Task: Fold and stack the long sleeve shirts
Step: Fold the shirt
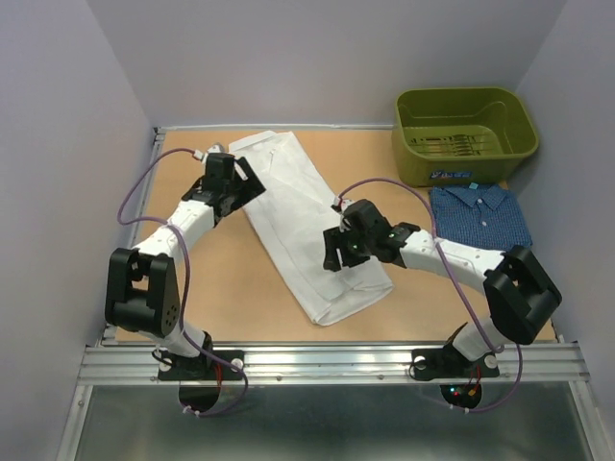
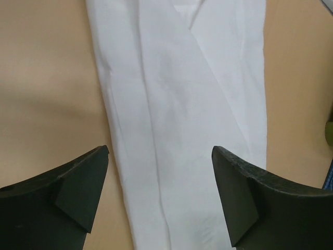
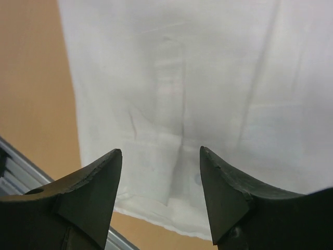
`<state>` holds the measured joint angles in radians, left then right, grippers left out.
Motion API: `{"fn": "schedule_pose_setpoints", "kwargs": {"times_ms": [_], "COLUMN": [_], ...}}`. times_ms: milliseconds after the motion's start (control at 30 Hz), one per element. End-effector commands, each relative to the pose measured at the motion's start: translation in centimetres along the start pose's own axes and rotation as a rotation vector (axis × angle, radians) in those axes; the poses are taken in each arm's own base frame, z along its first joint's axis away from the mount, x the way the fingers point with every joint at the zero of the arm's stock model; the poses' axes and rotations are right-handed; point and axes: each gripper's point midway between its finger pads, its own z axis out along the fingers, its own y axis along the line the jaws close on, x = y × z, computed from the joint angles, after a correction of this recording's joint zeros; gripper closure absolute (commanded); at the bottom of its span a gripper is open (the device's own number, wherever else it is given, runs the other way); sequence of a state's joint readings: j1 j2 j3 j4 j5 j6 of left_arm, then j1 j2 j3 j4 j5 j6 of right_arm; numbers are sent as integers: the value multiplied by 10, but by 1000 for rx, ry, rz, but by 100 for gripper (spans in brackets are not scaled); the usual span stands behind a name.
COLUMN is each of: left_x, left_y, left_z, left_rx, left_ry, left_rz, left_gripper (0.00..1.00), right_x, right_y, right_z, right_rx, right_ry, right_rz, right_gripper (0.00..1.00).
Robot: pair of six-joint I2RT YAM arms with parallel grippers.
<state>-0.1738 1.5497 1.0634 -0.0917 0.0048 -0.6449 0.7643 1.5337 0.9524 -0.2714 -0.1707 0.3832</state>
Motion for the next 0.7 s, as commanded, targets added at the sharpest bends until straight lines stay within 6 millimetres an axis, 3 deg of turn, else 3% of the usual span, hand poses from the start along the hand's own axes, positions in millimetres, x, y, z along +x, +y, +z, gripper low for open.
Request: {"fn": "schedule_pose_setpoints", "kwargs": {"times_ms": [0,167,267,400,667], "left_x": [55,94,106,105,93], "left_y": [-15,-24,-21,-22,-6], "left_z": [-15,-4,11,34,77], "left_rx": [-29,-40,-74,-120,-218], "left_ry": [65,141,165,170,185], "left_rz": [100,139,152,184,214], "left_gripper": [8,17,23,25,25], "right_x": [11,20,26,36,31], "right_y": [-49,-81,-89,-94,-89], "right_z": [-16,-23,-23,-15,13], "right_rx": [172,241,276,290,244], "right_ry": [-12,-18,-12,28,72], "right_rz": [81,168,166,170,188], "right_gripper": [30,27,27,27,28]}}
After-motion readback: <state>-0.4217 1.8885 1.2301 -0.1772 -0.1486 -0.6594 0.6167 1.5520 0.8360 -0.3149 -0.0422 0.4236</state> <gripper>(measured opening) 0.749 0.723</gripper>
